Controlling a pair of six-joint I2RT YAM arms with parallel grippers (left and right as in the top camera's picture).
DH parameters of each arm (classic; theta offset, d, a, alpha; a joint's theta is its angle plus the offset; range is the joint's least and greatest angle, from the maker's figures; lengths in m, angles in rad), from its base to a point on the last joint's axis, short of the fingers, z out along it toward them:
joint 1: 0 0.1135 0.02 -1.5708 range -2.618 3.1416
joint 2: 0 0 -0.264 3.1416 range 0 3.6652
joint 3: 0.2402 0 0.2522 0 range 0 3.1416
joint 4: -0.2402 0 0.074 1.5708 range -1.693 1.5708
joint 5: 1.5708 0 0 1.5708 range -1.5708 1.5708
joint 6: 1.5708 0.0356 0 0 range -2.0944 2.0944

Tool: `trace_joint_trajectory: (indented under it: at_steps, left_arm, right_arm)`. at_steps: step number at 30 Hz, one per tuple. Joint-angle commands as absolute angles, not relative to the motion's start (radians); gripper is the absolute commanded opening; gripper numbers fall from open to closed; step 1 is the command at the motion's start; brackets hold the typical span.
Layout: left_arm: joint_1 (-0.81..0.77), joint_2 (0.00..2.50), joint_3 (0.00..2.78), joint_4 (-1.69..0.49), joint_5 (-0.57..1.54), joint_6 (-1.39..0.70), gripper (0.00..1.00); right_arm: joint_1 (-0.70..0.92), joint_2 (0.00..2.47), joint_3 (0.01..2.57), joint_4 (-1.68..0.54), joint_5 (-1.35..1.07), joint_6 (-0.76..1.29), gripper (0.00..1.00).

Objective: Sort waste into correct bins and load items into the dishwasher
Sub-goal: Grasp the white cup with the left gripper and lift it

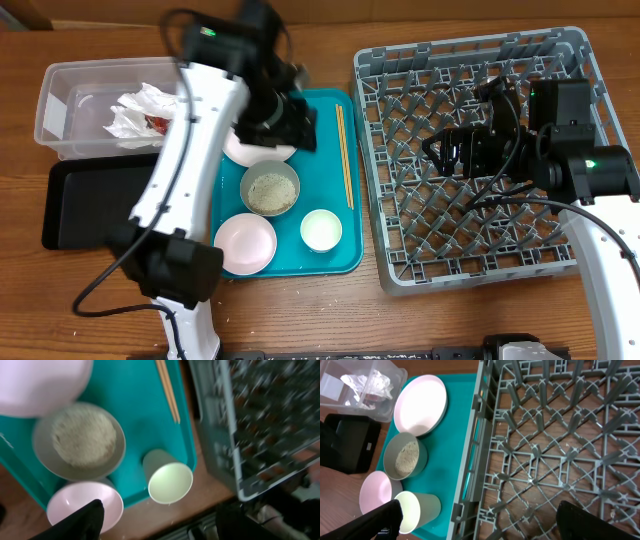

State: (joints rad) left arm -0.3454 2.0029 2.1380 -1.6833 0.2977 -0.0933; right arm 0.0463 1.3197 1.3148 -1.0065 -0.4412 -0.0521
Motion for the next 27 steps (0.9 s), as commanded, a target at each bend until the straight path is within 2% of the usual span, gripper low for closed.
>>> trace_joint_trajectory:
  at_steps: [1, 4, 10, 12, 17, 19, 21, 27]
  left_arm:
    - [-0.441, 1.996, 1.949, -1.687, 0.116, -0.146, 0.72]
    - [-0.474, 1.996, 1.796, -1.614, 0.194, -0.174, 0.63]
    - [-0.492, 1.996, 1.59, -1.428, 0.2, -0.19, 0.61]
    - [-0.496, 1.996, 1.567, -1.392, 0.2, -0.19, 0.56]
    - [-0.499, 1.996, 1.54, -1.351, 0.2, -0.187, 0.27]
    - [-0.499, 1.996, 1.527, -1.336, 0.201, -0.187, 0.19]
    - [-0.5, 1.996, 1.516, -1.331, 0.207, -0.188, 0.04]
    - [-0.479, 1.996, 1.576, -1.372, 0.246, -0.186, 0.04]
  right_arm:
    - [0.044, 1.321, 1.343, -0.997, -0.45, -0.049, 1.0]
    - [0.044, 1.321, 1.343, -0.982, -0.451, -0.048, 1.0]
    - [0.044, 1.321, 1.343, -0.975, -0.45, -0.022, 1.0]
    - [0.044, 1.321, 1.343, -0.976, -0.451, -0.022, 1.0]
    - [0.044, 1.321, 1.343, -0.976, -0.451, -0.022, 1.0]
    - [0.044, 1.321, 1.343, -0.975, -0.45, -0.022, 1.0]
    - [0.044, 1.321, 1.343, -0.975, -0.45, -0.022, 1.0]
    - [0.044, 1.321, 1.343, -0.974, -0.451, 0.021, 1.0]
